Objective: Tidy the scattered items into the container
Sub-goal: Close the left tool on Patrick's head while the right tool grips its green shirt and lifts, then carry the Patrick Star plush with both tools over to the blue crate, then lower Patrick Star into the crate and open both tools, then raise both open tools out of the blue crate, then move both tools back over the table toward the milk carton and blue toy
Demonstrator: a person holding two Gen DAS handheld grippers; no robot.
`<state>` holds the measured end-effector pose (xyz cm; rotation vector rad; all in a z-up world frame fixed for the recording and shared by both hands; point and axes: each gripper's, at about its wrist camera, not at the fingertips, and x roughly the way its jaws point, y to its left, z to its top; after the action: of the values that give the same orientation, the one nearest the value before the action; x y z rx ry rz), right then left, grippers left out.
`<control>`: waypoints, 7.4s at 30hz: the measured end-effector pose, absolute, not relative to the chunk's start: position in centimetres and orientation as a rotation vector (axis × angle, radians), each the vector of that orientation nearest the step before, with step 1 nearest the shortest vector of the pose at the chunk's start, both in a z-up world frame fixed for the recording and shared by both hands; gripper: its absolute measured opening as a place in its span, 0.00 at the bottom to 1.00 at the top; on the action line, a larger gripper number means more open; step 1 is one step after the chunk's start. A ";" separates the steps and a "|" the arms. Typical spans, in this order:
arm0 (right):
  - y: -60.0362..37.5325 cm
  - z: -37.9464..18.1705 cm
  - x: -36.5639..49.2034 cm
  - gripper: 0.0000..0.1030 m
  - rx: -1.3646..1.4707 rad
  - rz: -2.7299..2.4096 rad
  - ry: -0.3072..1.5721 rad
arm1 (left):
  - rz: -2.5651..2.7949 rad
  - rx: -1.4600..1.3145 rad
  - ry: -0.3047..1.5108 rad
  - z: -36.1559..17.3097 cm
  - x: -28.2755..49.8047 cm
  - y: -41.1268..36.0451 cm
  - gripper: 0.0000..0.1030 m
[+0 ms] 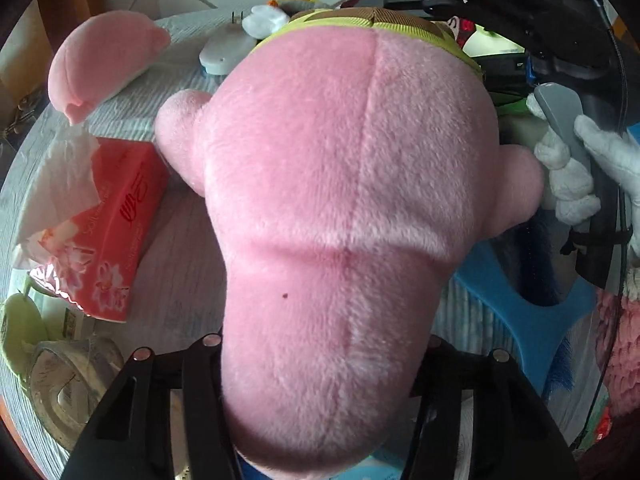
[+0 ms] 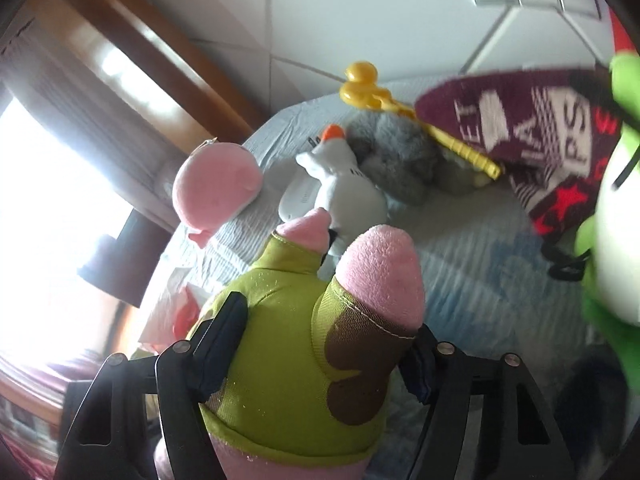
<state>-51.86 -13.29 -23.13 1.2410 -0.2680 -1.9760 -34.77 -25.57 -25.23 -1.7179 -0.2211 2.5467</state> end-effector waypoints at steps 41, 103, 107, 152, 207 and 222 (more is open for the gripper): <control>29.9 -1.3 -13.5 0.66 0.835 -2.664 -0.470 | 2.280 -1.094 0.309 -10.6 -14.2 12.2 0.51; 67.2 11.8 -27.4 1.00 0.435 -2.644 -0.326 | 2.581 -0.912 0.266 3.4 -32.3 48.0 0.52; 67.3 10.5 -30.2 1.00 0.470 -2.629 -0.336 | 2.621 -1.020 0.205 2.5 -36.0 47.7 0.54; 65.2 4.3 -20.5 1.00 0.532 -2.799 -0.301 | 2.731 -0.995 0.168 1.2 -23.7 43.7 0.55; 57.6 -0.9 -11.1 1.00 0.760 -2.722 -0.206 | 2.896 -1.097 0.015 -1.3 -12.0 34.8 0.55; 49.3 -0.7 -10.0 1.00 0.815 -2.734 -0.149 | 2.902 -1.140 -0.024 -1.5 -9.2 26.4 0.55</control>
<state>-9.95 49.29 -0.69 0.8152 -0.1488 -2.7344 -9.24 26.37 -1.53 -1.1397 -0.0238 2.9023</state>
